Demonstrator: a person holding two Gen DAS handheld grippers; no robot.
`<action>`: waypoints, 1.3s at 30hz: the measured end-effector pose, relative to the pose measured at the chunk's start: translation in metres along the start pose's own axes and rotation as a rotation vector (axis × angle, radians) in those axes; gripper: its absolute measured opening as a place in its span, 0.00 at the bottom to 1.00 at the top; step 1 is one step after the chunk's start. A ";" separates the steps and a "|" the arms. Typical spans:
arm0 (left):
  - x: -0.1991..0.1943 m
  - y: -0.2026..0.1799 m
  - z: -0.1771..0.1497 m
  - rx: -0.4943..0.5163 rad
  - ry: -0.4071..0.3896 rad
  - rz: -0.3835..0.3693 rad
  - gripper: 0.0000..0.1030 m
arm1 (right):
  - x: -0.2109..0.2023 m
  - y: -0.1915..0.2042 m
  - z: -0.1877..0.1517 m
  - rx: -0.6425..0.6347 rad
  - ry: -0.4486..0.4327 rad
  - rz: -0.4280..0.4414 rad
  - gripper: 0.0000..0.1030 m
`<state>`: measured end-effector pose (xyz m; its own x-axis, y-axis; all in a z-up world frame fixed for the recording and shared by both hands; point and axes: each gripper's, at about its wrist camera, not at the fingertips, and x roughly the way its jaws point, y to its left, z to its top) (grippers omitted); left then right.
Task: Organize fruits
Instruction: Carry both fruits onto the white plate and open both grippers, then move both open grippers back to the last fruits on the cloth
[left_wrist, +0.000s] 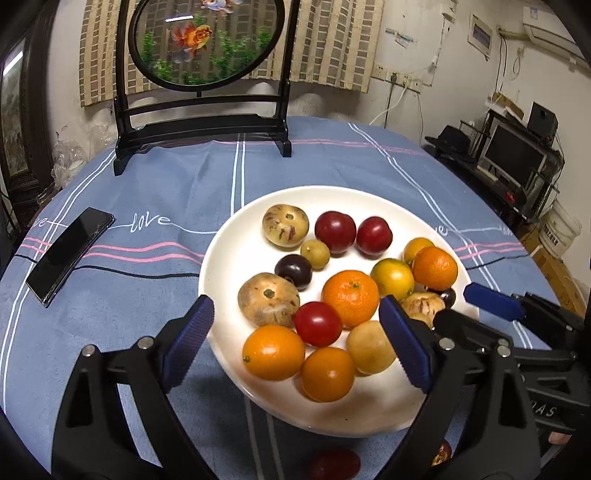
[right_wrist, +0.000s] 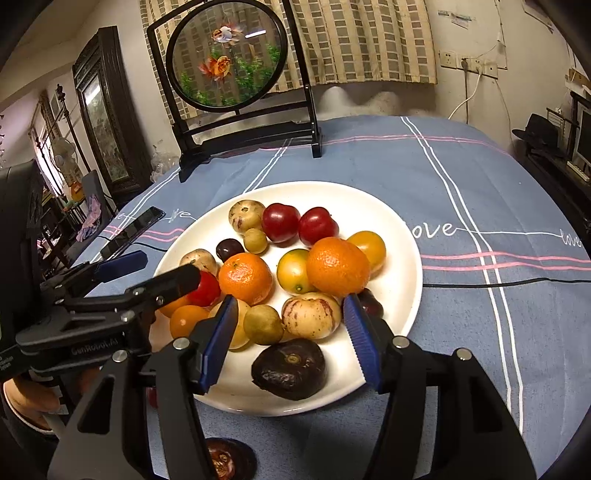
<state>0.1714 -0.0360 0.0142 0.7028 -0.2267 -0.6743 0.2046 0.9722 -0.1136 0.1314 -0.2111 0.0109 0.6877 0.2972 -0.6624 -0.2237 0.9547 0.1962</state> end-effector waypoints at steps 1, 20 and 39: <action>0.000 -0.001 -0.001 0.003 0.002 -0.001 0.90 | 0.000 -0.001 0.000 0.001 0.001 -0.008 0.58; -0.020 0.023 -0.025 -0.108 -0.028 0.042 0.90 | -0.005 -0.016 -0.004 0.044 -0.043 0.030 0.58; -0.046 0.027 -0.073 -0.089 0.075 0.034 0.92 | -0.029 0.053 -0.082 -0.243 0.177 0.025 0.64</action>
<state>0.0946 0.0054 -0.0110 0.6546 -0.1922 -0.7311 0.1180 0.9813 -0.1523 0.0430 -0.1700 -0.0188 0.5539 0.2931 -0.7793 -0.4125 0.9097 0.0490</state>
